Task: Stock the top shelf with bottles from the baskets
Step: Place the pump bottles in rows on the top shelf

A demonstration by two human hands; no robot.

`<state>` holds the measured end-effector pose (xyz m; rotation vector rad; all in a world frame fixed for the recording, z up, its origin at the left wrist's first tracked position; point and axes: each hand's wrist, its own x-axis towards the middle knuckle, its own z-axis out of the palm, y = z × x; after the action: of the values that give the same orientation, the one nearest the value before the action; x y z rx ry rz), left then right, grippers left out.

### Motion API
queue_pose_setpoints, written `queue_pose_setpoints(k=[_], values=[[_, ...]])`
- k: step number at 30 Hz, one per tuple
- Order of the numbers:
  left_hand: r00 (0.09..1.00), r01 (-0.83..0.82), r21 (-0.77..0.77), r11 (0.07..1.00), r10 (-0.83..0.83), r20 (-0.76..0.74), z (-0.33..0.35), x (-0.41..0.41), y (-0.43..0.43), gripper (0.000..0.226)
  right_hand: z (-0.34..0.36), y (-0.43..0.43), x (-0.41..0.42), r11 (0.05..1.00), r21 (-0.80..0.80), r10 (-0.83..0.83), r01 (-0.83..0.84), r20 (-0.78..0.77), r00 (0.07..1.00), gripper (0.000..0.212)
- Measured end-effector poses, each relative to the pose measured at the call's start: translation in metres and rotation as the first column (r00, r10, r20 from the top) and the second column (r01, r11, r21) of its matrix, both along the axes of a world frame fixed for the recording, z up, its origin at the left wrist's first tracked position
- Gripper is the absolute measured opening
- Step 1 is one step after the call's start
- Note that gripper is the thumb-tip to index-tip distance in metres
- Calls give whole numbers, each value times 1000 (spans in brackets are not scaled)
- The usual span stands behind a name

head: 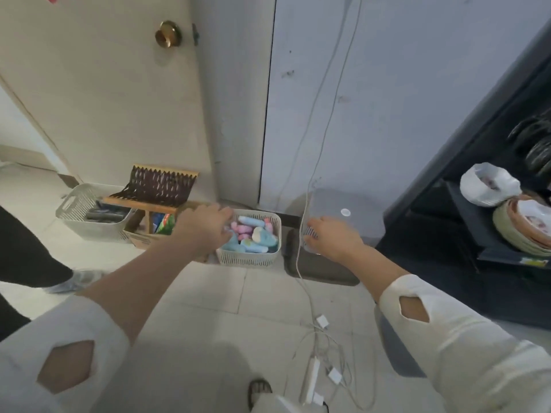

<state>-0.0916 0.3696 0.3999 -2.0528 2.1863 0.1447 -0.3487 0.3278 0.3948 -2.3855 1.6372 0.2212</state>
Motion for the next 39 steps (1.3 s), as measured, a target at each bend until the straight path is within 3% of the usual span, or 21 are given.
queue_pose_setpoints(k=[5,18,30,39], values=[[999,8,23,1000,-7,-45,-37,28,-89,32,-34,-91,34,998,55,-31,29,24,999,39],[984,-80,290,954,123,-132,-157,87,-282,35,-157,-286,103,973,196,-128,126,-1,992,40],[966,-111,405,908,194,-171,-372,130,-375,47,-367,-361,132,882,325,-328,340,-92,940,46],[932,-201,429,881,307,-193,-560,126,-419,47,-552,-394,117,841,319,-428,437,-99,898,46]])
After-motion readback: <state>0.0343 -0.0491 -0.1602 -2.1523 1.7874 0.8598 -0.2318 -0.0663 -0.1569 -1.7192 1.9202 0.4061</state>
